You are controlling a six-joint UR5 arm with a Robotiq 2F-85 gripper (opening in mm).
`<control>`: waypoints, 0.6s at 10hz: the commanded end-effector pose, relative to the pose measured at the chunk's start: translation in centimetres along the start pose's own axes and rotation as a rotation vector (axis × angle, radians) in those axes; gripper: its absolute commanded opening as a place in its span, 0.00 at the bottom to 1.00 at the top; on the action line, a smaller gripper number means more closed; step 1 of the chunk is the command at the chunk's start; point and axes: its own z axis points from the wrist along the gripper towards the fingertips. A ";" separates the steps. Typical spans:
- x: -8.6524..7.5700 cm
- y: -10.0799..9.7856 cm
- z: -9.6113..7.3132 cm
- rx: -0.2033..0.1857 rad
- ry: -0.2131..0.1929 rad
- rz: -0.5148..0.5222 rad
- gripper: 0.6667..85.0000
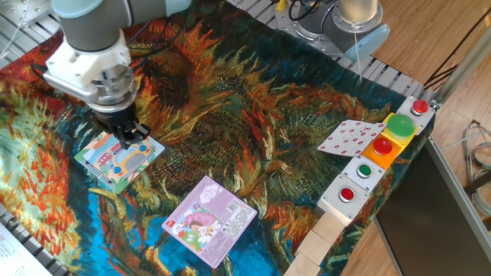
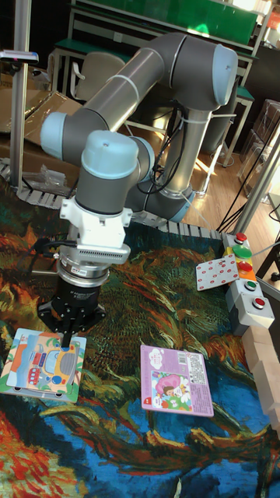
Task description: Assemble one piece of a puzzle
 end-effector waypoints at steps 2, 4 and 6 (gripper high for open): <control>0.3 1.2 0.9 -0.038 -0.018 0.017 0.01; 0.8 1.3 0.9 -0.043 0.004 0.093 0.01; 1.1 0.8 0.9 -0.021 0.014 0.107 0.01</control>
